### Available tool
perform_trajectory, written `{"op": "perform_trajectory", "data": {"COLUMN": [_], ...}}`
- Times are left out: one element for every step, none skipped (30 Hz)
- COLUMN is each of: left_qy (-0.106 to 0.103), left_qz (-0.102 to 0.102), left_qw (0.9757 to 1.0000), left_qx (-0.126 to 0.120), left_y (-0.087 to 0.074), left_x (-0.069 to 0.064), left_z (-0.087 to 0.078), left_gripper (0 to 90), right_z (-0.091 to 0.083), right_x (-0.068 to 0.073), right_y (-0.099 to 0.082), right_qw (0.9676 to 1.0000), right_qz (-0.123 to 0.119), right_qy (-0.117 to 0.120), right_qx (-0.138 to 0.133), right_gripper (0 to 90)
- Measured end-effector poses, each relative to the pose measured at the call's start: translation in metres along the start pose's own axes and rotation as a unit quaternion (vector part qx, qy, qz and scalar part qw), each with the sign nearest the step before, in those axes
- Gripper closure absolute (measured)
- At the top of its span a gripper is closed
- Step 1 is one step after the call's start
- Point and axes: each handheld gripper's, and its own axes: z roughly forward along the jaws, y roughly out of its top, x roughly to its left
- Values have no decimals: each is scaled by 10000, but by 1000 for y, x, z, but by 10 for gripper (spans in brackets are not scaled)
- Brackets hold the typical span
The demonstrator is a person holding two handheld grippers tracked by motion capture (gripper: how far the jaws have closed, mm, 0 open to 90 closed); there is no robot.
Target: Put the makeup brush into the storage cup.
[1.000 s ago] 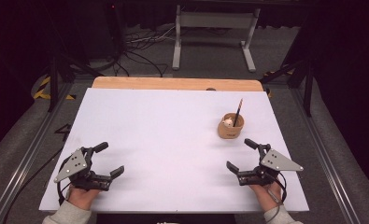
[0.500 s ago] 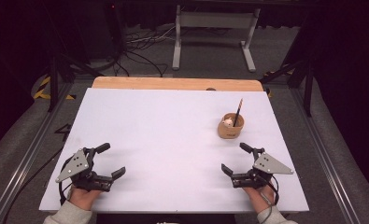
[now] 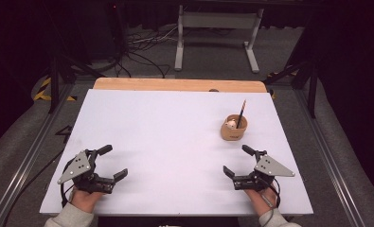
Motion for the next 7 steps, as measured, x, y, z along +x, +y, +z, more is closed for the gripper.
{"op": "perform_trajectory", "data": {"left_qy": [1,9,9,2,-18,-27,-24], "left_qz": [34,39,38,36,9,-19,-12], "left_qw": [10000,10000,10000,10000,10000,10000,10000], "left_qx": [14,12,17,27,32,40,44], "left_y": [0,0,0,0,-1,-1,-1], "left_x": [1,1,1,1,0,0,0], "left_z": [0,0,0,0,1,1,1], "left_gripper": [2,2,2,2,2,2,2], "right_z": [0,0,0,0,0,0,-1], "right_x": [0,0,0,0,0,-1,-1], "right_y": [0,0,0,0,0,1,1], "right_qw": [10000,10000,10000,10000,10000,10000,10000], "right_qz": [-3,0,9,13,9,1,8], "right_qy": [7,6,7,5,1,7,5], "right_qx": [3,1,-3,-7,-8,-13,-31], "right_gripper": [0,0,0,0,0,0,0]}}
